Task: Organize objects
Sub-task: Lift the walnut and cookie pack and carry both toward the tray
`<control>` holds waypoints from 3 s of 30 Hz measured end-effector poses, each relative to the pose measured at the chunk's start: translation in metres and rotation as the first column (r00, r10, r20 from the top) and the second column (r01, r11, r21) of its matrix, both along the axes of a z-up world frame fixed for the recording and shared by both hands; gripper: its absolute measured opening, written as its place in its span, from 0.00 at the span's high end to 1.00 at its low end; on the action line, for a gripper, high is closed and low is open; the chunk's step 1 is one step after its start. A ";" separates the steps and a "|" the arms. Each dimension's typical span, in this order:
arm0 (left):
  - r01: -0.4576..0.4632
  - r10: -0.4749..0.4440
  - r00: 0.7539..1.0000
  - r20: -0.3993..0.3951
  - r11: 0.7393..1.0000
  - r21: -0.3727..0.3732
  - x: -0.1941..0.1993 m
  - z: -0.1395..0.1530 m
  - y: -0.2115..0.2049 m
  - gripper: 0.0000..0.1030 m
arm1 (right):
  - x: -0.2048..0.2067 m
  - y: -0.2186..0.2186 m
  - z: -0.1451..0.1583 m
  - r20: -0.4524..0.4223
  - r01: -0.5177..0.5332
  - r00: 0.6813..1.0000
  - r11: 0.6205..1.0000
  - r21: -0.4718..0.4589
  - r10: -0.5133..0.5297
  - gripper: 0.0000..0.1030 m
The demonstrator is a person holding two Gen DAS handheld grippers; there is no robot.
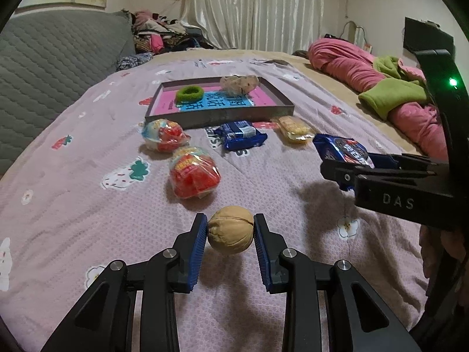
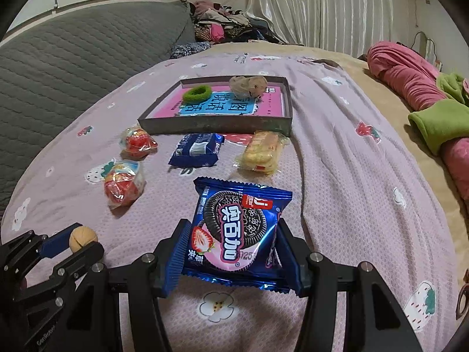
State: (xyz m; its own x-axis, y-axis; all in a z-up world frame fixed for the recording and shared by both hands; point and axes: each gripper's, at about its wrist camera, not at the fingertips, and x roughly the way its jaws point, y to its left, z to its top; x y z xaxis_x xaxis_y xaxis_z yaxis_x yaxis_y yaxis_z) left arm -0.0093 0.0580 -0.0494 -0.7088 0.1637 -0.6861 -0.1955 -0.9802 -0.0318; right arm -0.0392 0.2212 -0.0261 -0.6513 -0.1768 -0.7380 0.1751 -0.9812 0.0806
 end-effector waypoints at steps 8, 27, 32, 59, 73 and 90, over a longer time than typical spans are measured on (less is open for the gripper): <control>-0.020 0.020 1.000 -0.012 1.000 0.008 0.003 0.009 -0.011 0.68 | 0.010 -0.005 0.008 -0.020 -0.014 1.000 1.000 -0.001 0.014 0.45; -0.044 0.044 0.994 -0.095 0.999 -0.002 -0.019 0.060 -0.029 0.68 | 0.015 -0.013 0.046 -0.106 -0.038 0.994 0.999 0.016 0.039 0.45; -0.051 0.050 0.991 -0.124 0.999 -0.012 -0.032 0.077 -0.034 0.68 | 0.011 -0.017 0.063 -0.139 -0.045 0.989 0.999 0.026 0.048 0.45; -0.075 0.065 0.978 -0.196 0.996 -0.044 -0.076 0.131 -0.055 0.68 | -0.030 -0.045 0.118 -0.222 -0.080 0.972 0.997 0.021 0.083 0.45; -0.067 0.056 0.975 -0.214 0.997 -0.046 -0.111 0.148 -0.048 0.68 | -0.052 -0.038 0.142 -0.279 -0.060 0.958 0.998 0.004 0.059 0.45; -0.063 0.047 0.974 -0.221 0.996 -0.067 -0.171 0.157 -0.037 0.68 | -0.102 -0.035 0.142 -0.289 -0.044 0.956 0.999 0.008 0.045 0.45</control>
